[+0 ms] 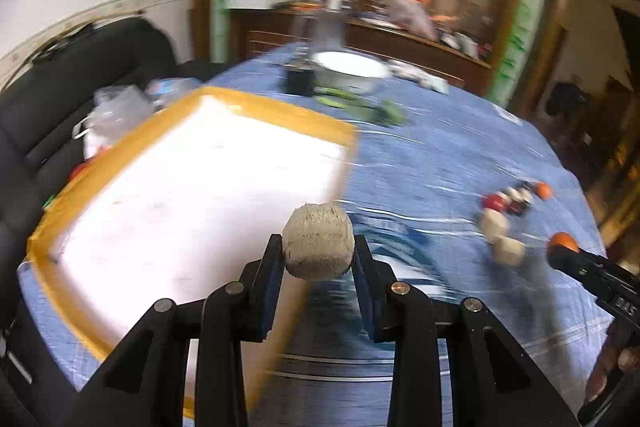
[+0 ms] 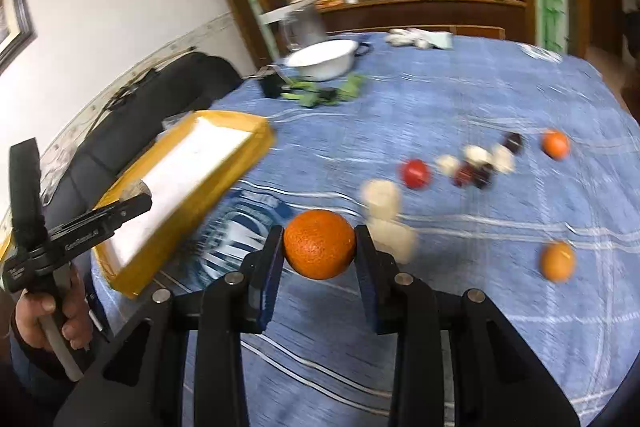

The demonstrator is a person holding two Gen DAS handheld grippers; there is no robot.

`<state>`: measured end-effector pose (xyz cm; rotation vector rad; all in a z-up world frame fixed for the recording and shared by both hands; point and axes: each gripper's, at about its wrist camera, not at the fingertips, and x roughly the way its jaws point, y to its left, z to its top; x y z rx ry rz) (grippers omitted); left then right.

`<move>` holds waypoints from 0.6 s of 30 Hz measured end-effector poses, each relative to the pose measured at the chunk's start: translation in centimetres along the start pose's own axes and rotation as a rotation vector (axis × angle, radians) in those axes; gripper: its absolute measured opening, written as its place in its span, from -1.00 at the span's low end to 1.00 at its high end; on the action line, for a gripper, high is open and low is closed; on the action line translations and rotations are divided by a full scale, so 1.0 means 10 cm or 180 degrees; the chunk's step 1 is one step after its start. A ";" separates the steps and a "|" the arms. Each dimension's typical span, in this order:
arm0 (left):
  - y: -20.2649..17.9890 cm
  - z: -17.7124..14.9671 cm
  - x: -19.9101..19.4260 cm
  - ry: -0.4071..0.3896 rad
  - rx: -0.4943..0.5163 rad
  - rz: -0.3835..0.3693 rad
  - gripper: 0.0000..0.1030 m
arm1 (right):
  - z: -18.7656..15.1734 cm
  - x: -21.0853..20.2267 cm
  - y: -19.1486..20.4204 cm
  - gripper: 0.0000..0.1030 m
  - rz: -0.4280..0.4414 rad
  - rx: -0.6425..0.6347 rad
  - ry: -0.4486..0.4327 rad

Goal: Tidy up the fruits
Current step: 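Carry bun and orange to the foam tray and open both tools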

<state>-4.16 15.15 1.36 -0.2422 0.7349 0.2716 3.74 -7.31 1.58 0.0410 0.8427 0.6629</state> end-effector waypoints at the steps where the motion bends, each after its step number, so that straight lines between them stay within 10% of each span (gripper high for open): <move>1: 0.12 0.01 -0.01 -0.0012 -0.0056 0.0066 -0.37 | 0.04 0.05 0.09 -0.29 0.0040 -0.0044 -0.0002; 18: 1.04 0.05 0.15 0.0124 -0.0443 0.0569 -0.37 | 0.59 1.18 1.28 -0.28 0.0438 -0.0496 0.0160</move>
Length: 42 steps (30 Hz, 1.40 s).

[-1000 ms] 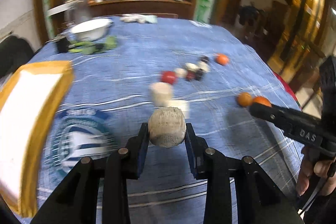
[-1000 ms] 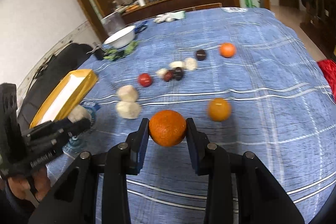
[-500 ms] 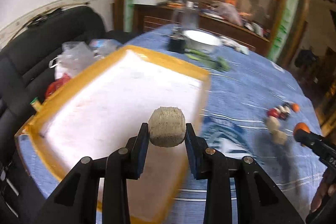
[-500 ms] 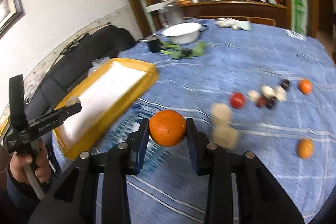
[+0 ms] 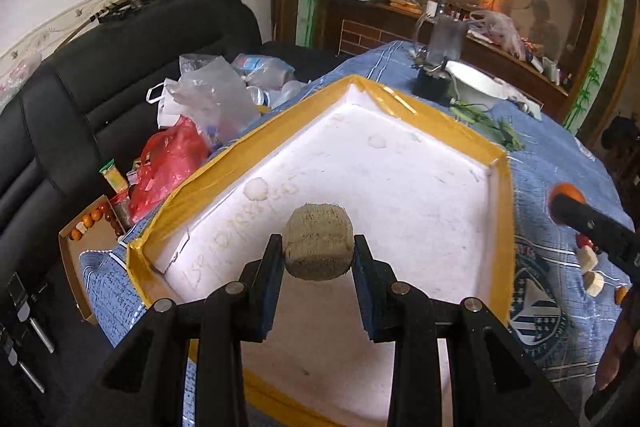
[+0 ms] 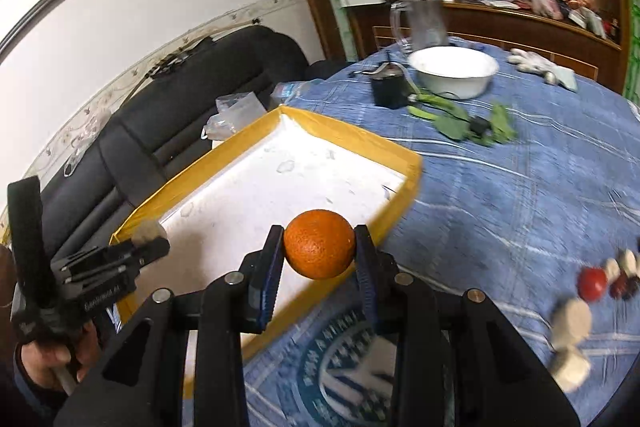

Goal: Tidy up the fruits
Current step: 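Carry bun and orange to the foam tray and open both tools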

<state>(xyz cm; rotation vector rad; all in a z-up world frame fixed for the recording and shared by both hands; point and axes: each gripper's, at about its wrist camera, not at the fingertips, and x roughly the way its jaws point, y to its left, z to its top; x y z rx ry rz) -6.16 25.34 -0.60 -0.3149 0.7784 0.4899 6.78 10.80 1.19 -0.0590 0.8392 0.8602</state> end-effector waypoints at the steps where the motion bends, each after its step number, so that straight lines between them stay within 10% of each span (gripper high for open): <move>1: 0.01 0.00 0.02 0.0009 -0.0002 0.0001 -0.37 | 0.04 0.07 0.02 -0.28 -0.0006 -0.0026 0.0016; 42: 0.17 -0.02 0.30 0.0272 -0.0089 0.0406 -0.35 | 0.23 1.06 0.17 -0.08 -0.0602 -0.0532 0.0456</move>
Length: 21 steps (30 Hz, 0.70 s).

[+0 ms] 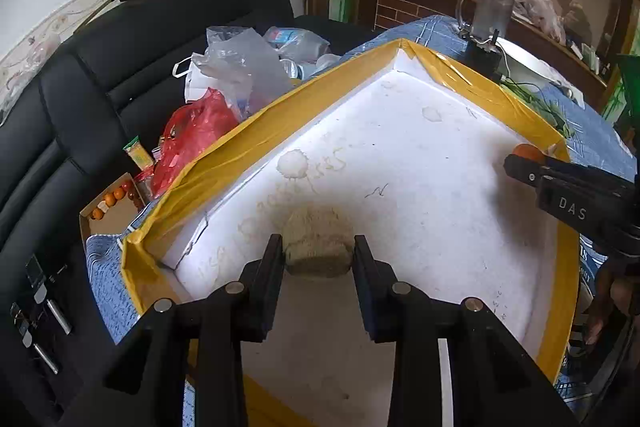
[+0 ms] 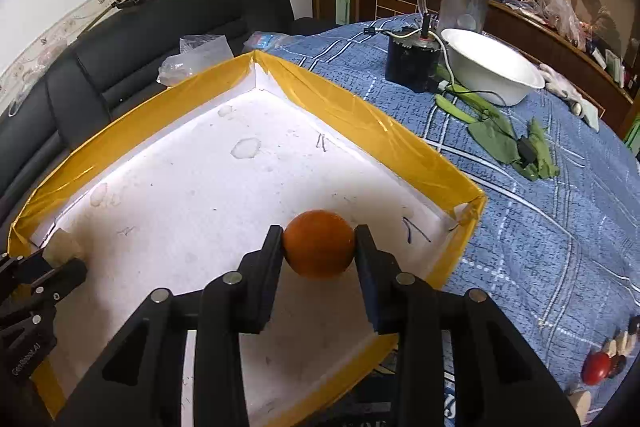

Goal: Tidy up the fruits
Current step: 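Carry bun and orange to the foam tray and open both tools, then grasp a beige bun with the left tool while the right tool grasps an orange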

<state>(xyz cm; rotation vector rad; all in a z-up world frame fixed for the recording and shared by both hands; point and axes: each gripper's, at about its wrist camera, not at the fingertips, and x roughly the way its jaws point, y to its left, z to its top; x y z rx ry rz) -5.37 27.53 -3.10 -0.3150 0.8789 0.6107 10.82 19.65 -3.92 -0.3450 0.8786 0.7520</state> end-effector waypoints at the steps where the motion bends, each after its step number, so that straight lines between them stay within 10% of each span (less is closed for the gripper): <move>1: 0.01 0.00 -0.01 0.0001 -0.0011 -0.0017 -0.35 | 0.00 -0.03 0.00 0.10 -0.0029 -0.0005 -0.0032; 4: 0.04 0.00 -0.08 -0.0028 -0.0067 -0.0051 -0.20 | 0.00 -0.17 -0.04 0.30 -0.0081 -0.0005 -0.0144; 7: 0.11 0.00 -0.20 -0.0162 -0.0218 0.0000 0.53 | -0.02 -0.33 -0.08 0.42 -0.0122 0.0009 -0.0246; 21: -0.20 -0.15 -0.65 -0.0641 -0.0241 -0.0222 0.54 | -0.92 -1.51 -0.78 0.66 -0.0199 0.0510 -0.0708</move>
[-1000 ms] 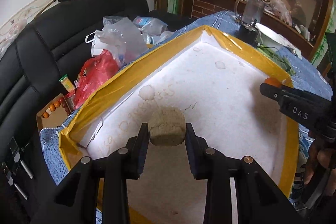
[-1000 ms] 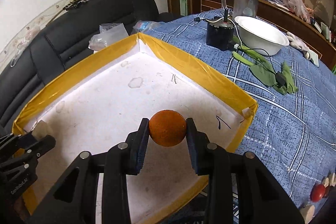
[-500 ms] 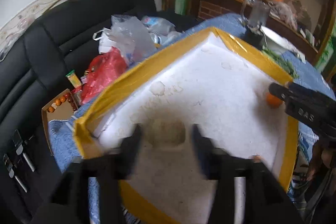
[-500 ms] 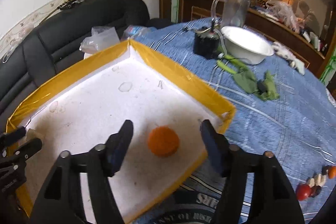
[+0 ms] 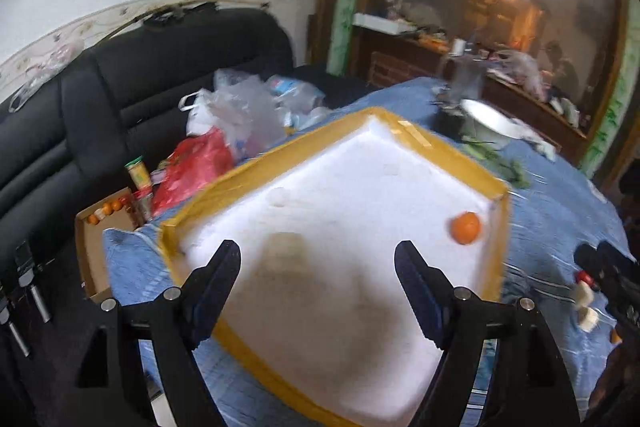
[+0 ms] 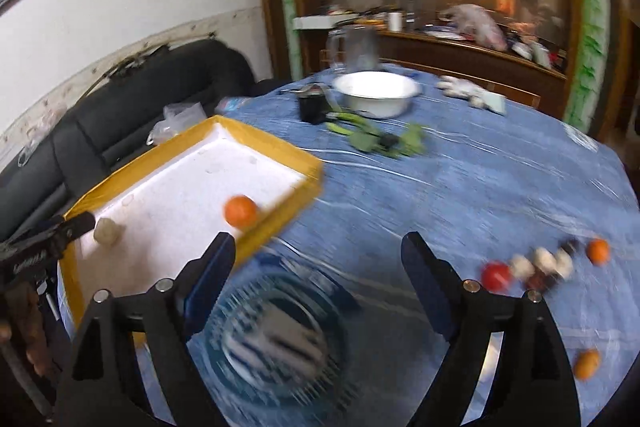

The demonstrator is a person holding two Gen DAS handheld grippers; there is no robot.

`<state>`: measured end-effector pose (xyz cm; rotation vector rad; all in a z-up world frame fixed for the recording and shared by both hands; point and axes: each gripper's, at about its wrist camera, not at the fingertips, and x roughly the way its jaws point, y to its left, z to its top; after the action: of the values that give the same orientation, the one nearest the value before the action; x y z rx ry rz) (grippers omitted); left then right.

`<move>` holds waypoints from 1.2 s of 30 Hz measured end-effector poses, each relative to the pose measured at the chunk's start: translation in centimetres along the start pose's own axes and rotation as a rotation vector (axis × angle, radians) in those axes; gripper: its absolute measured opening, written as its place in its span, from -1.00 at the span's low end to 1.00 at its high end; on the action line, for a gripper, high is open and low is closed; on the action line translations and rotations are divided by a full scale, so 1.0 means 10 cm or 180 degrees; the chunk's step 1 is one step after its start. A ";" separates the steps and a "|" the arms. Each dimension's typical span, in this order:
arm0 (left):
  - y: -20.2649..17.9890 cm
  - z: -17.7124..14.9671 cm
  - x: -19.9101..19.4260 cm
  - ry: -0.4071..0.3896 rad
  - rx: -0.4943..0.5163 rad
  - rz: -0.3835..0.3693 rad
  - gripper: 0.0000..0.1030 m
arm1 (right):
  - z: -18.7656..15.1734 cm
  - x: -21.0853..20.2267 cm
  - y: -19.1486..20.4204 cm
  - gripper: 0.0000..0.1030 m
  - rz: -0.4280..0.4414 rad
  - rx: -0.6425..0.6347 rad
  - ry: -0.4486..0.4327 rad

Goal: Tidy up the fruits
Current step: 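Grasp a beige bun with the left tool while the right tool grasps an orange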

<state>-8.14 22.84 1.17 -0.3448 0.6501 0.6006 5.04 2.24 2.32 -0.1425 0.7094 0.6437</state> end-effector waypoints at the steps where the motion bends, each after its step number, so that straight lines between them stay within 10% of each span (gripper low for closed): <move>1: -0.11 -0.02 -0.03 -0.0015 0.0063 -0.0058 0.55 | -0.08 -0.10 -0.11 0.66 -0.0040 0.0055 -0.0014; 13: -1.62 -0.55 -0.15 0.0161 0.1281 -0.0781 0.56 | -1.01 -0.84 -1.65 0.65 -0.1033 0.0813 0.0222; 24: -2.69 -0.91 -0.11 0.0379 0.1889 -0.1154 0.56 | -0.98 -0.55 -2.14 0.65 -0.1128 0.0831 0.0500; 32: -3.00 -0.99 0.11 0.0506 0.1901 -0.1084 0.55 | -0.99 -0.41 -2.20 -0.11 -0.0952 0.0878 0.0625; 36: -3.08 -1.06 0.23 0.0737 0.1899 -0.1157 -0.38 | -1.00 -0.43 -2.24 -0.35 -0.0877 0.0949 0.0584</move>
<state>7.46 -5.17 -4.76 0.0333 0.9278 0.0036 10.26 -21.10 -4.53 -0.0224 0.9350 0.2585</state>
